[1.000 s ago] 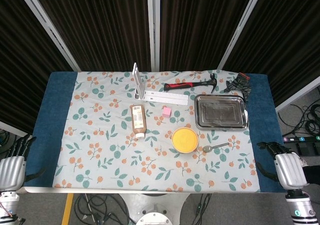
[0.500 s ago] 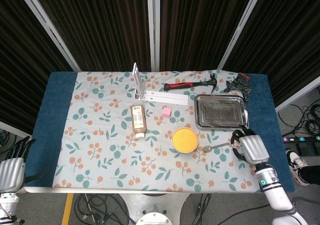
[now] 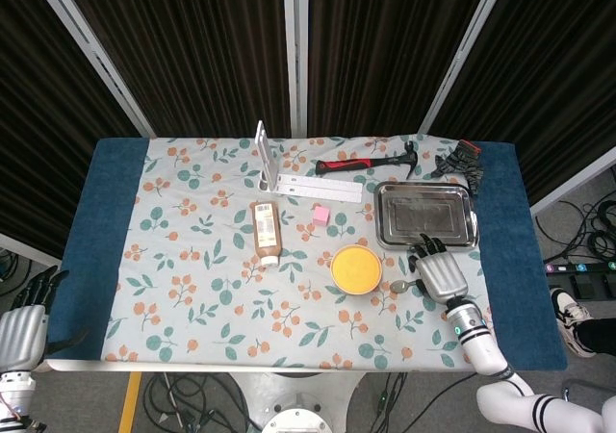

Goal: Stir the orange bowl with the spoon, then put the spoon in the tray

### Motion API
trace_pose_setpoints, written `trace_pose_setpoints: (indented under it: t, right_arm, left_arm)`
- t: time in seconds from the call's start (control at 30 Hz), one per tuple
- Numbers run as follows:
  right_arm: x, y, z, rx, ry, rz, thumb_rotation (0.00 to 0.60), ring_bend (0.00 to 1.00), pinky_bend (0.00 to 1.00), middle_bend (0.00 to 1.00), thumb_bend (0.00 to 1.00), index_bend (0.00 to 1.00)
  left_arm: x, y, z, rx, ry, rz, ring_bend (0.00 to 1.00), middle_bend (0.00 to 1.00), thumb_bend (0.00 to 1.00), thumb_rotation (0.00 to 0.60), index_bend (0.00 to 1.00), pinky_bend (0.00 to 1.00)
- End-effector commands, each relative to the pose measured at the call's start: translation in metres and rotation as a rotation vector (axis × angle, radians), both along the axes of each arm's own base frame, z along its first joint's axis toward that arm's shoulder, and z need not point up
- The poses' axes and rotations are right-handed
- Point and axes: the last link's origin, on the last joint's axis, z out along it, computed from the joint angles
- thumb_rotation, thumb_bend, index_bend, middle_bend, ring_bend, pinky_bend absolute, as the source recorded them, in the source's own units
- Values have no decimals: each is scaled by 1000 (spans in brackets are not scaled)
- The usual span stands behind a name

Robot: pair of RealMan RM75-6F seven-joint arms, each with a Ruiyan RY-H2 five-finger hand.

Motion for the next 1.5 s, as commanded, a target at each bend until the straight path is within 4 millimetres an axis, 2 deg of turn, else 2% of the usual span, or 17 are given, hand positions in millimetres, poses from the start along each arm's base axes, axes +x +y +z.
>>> trace_pose_setpoints:
  t: [0.03, 0.37, 0.83, 1.0, 1.2, 1.3, 1.4, 1.5]
  right_arm:
    - [-2, 2, -3, 2, 3, -1, 600, 42, 133, 236, 303, 468]
    - [-12, 7, -8, 0, -12, -39, 600, 43, 133, 237, 303, 489]
    - [-14, 5, -10, 10, -11, -54, 600, 45, 133, 259, 357, 552]
    - [-9, 5, -2, 0, -14, -35, 600, 45, 133, 260, 374, 554]
    - [12, 7, 32, -37, -35, 30, 600, 45, 133, 262, 381, 554]
    - [32, 5, 48, -40, -56, 68, 600, 45, 134, 264, 380, 554]
    - [56, -3, 56, -34, -82, 109, 600, 45, 133, 264, 379, 554]
    - [79, -15, 52, -21, -103, 139, 600, 45, 133, 263, 380, 554]
  left_arm:
    - [-1, 0, -1, -3, -3, 1, 99, 154, 119, 600, 184, 181]
    - [-2, -1, -2, -6, -14, 0, 100, 153, 119, 600, 184, 181]
    - [-5, -2, -2, -4, -15, 8, 99, 154, 119, 600, 184, 181]
    - [-6, -2, -1, 0, -12, 7, 99, 153, 120, 600, 184, 181]
    - [-7, -3, 1, 5, -10, 10, 99, 154, 119, 600, 184, 181]
    - [-6, -4, 1, 7, -12, 8, 99, 153, 119, 600, 184, 181]
    - [-6, -4, 1, 8, -13, 8, 99, 154, 120, 600, 184, 181]
    - [-6, -4, 1, 10, -15, 7, 99, 154, 120, 600, 184, 181]
